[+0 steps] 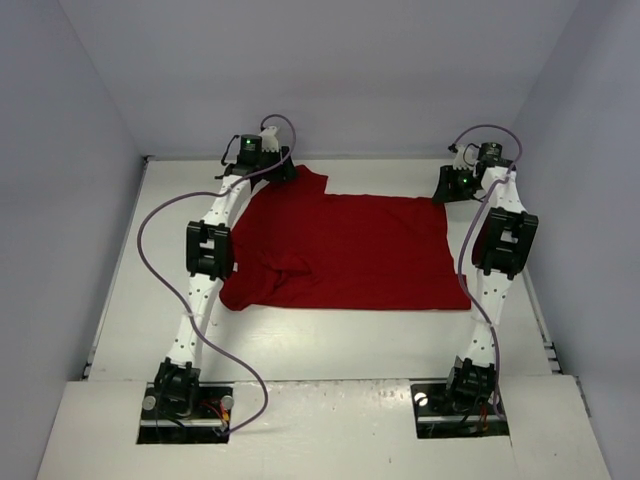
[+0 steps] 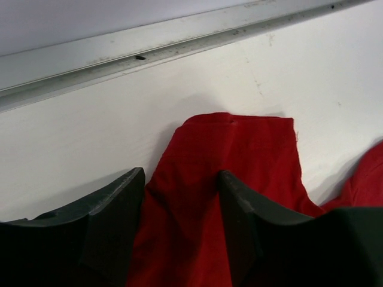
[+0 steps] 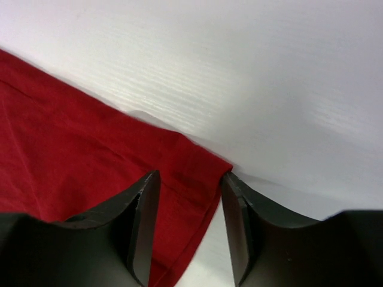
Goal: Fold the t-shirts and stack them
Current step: Grap the side of the flattened tshirt furthest away from the robot with both arms
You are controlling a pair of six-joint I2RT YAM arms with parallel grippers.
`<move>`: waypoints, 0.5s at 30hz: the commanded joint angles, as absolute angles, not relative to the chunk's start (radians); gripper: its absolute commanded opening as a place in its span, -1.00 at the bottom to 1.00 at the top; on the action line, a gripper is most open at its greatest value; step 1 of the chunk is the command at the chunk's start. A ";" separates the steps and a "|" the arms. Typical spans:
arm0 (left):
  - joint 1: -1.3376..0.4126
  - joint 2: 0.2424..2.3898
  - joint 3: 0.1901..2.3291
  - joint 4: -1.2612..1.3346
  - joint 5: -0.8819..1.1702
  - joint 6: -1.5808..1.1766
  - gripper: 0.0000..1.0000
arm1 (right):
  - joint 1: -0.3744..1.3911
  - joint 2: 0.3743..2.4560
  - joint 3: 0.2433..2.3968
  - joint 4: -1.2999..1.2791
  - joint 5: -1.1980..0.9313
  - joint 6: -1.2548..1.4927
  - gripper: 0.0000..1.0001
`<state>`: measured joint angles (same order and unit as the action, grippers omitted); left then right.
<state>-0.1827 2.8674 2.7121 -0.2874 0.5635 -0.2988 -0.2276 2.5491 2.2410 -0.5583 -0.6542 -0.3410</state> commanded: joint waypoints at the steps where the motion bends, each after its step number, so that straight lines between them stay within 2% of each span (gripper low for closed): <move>1: -0.146 2.843 2.714 -0.230 0.539 -0.321 -0.10 | -0.220 2.574 2.262 -0.556 -0.713 -0.314 -0.39; 3: -0.141 2.829 2.715 -0.235 0.515 -0.293 -0.24 | -0.219 2.575 2.264 -0.553 -0.718 -0.316 -0.70; 7: -0.123 2.783 2.695 -0.271 0.460 -0.244 -0.65 | -0.219 2.570 2.266 -0.552 -0.715 -0.327 -1.00; 11: -0.097 2.693 2.556 -0.247 0.454 -0.205 -0.97 | -0.224 2.550 2.261 -0.552 -0.721 -0.340 -1.00; 15: -0.082 2.662 2.498 -0.215 0.507 -0.192 -1.00 | -0.224 2.525 2.253 -0.551 -0.744 -0.366 -1.00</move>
<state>-0.1107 2.7686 2.5255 -0.2535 0.4924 -0.2353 -0.2276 2.5706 2.2433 -0.5375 -0.7111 -0.3358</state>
